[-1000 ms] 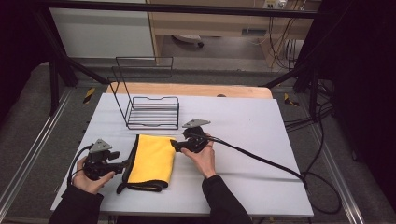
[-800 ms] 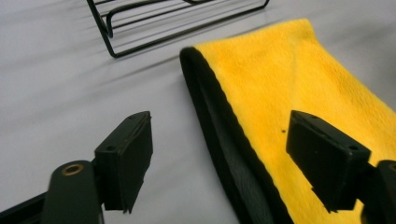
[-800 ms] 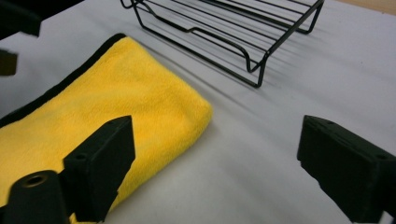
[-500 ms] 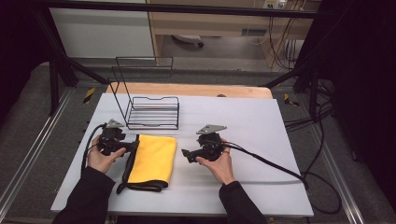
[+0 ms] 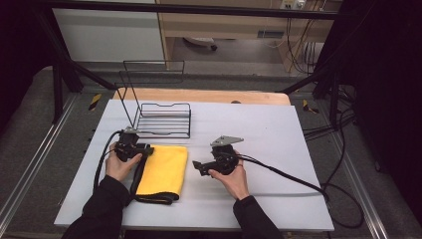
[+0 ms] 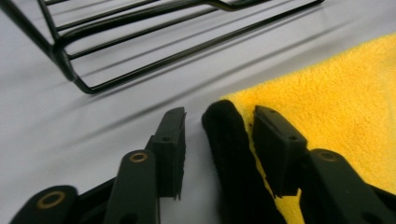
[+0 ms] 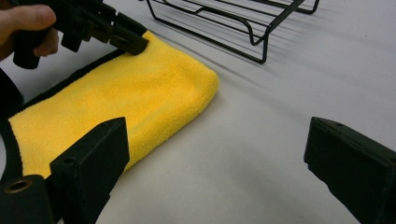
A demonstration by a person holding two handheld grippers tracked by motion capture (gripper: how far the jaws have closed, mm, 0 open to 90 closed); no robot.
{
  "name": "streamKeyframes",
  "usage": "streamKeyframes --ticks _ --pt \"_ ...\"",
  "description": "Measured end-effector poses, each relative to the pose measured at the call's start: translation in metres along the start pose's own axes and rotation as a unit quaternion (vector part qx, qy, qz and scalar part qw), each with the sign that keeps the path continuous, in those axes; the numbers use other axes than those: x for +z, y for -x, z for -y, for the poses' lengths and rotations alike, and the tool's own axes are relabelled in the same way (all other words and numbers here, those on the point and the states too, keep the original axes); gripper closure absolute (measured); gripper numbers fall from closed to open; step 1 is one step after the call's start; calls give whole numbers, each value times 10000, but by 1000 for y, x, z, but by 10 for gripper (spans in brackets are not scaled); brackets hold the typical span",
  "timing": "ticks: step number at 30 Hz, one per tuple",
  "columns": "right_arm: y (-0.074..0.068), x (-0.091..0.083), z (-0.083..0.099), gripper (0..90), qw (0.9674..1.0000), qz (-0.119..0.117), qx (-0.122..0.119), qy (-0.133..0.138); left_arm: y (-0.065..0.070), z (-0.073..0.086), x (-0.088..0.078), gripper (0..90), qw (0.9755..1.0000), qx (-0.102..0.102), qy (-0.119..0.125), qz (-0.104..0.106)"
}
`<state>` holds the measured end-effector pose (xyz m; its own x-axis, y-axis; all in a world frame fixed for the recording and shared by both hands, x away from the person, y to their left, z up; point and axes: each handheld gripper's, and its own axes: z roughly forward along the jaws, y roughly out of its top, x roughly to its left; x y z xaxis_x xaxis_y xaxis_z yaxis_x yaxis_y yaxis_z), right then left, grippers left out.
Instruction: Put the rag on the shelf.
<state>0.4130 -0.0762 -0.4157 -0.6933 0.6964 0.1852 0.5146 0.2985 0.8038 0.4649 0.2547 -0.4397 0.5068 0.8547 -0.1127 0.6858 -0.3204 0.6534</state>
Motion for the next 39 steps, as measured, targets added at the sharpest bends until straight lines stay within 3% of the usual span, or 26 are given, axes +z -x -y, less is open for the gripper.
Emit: streamKeyframes --ticks 3,6,16,19,22,26,27,29,39 --pt "-1 10 -2 83 9999 -66 139 18 1 -1 0 657 9999 -73 -35 118" --pt "-3 16 -6 91 9999 -54 78 -46 2 0 1 666 9999 -79 -45 99" --pt "-5 58 -23 188 9991 45 420 -90 0 0 2 663 9998 -42 -47 193" --pt "-8 69 -25 230 9990 41 418 -127 -1 0 2 661 9997 -76 -47 220" --pt "-9 81 -25 269 9985 74 413 -342 -1 0 2 671 9997 -88 -57 213" --pt "-6 87 -23 331 9979 131 461 -437 -2 0 1 696 9994 -146 -95 300" --pt "-6 89 -21 389 9976 99 507 -454 -3 0 1 711 9993 -152 -105 320" --pt "-7 90 -20 407 9976 47 541 -441 -3 0 1 722 9992 -170 -117 348" --pt "-9 96 -20 615 9951 0 731 -663 0 0 0 776 9995 -91 -113 294"
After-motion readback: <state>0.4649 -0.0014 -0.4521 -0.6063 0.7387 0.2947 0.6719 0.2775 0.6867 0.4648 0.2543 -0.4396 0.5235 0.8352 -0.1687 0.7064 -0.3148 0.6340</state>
